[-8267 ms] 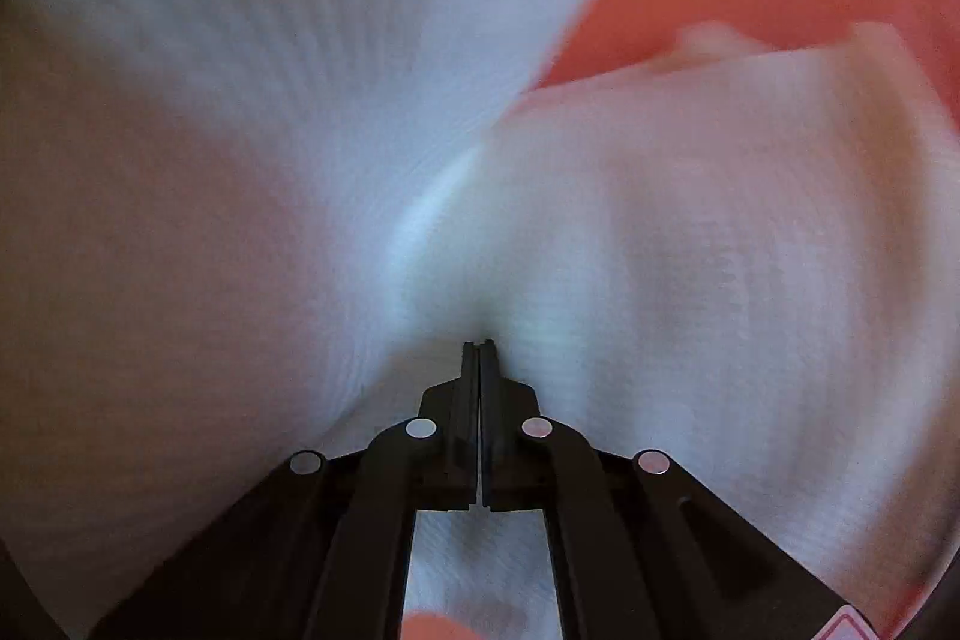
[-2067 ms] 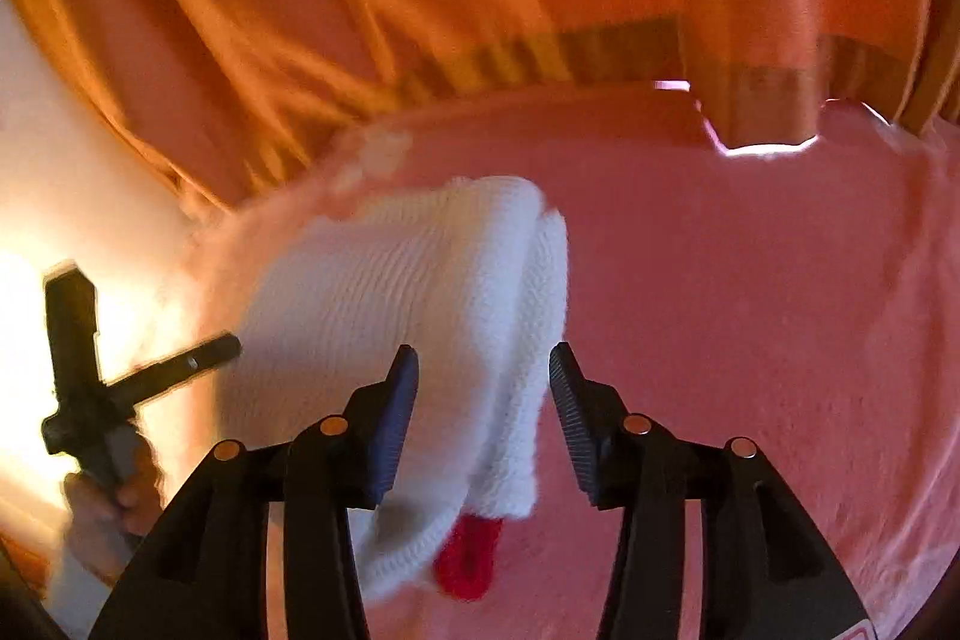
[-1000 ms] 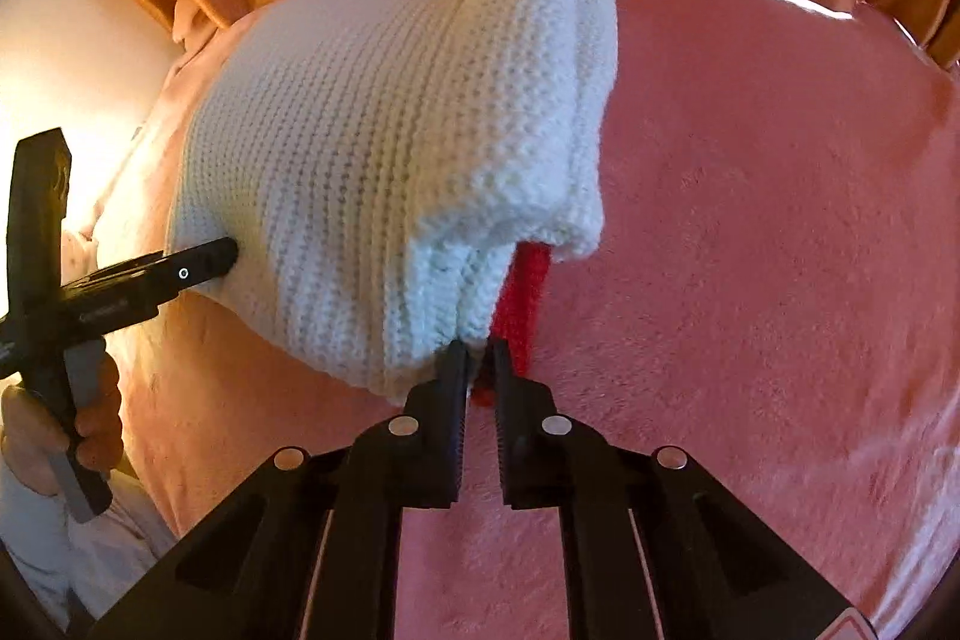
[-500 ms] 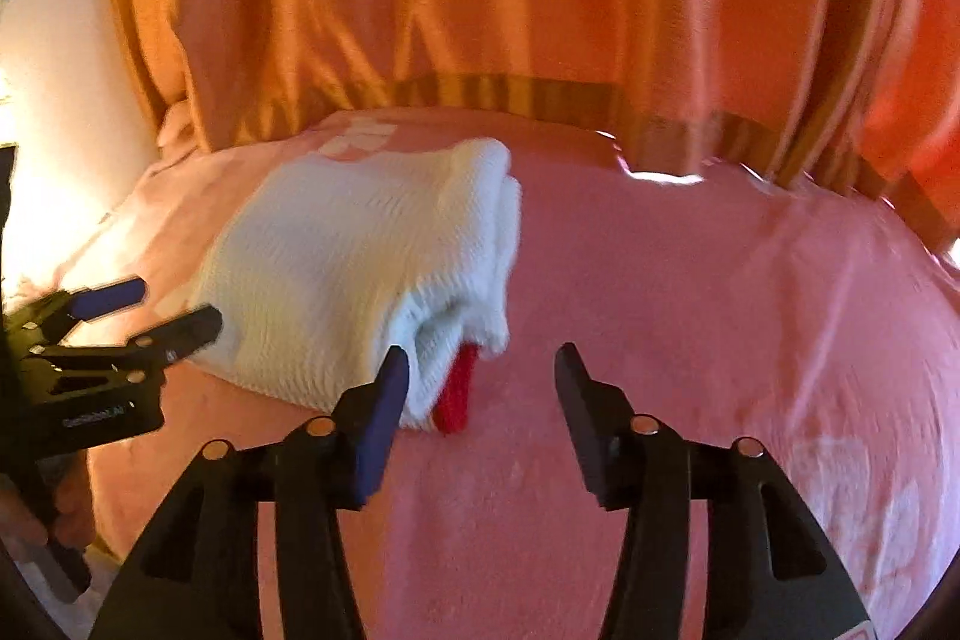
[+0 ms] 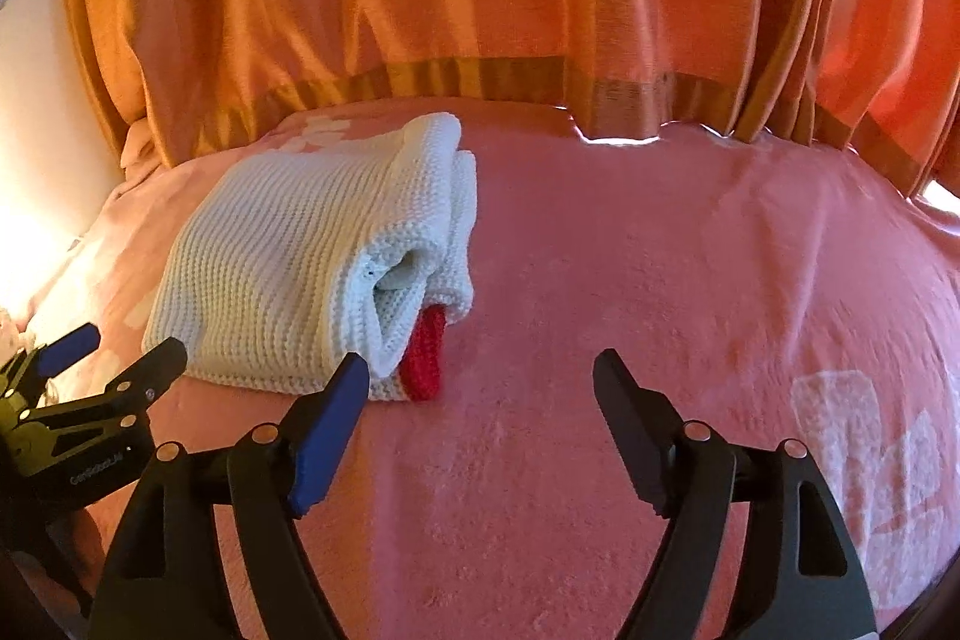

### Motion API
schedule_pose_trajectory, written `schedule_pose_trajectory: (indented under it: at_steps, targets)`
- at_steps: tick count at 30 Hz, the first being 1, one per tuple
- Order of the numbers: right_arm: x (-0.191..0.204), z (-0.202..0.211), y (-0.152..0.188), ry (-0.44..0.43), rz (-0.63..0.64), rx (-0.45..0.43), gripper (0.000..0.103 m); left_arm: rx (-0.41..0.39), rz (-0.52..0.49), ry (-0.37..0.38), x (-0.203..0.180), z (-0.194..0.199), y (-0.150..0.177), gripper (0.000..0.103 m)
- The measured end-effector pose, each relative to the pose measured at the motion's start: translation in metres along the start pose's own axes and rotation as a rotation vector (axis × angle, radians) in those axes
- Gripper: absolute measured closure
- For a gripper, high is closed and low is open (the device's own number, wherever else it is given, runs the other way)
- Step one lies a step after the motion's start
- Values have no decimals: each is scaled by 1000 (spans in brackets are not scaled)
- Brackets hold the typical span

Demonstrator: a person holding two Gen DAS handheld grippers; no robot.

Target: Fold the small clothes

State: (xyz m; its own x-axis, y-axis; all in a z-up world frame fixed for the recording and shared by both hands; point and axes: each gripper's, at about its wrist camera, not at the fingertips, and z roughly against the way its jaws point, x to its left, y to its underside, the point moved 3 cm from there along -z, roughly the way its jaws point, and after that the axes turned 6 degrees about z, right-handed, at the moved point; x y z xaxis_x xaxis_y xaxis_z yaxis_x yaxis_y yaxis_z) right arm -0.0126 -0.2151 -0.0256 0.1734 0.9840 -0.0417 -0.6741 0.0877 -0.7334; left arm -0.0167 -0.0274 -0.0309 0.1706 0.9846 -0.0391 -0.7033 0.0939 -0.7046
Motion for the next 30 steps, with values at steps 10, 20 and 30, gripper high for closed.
schedule_pose_trajectory:
  at_steps: [10,20,30]
  targets:
    - [12,-5,10,5,49,14,25,-19,-40,-21,-1,1,10,5]
    - [24,-6,14,16,71,11,25,-34,-28,-29,-4,-1,10,5]
    - [27,-8,15,19,77,7,24,-38,-41,-29,-5,-2,13,5]
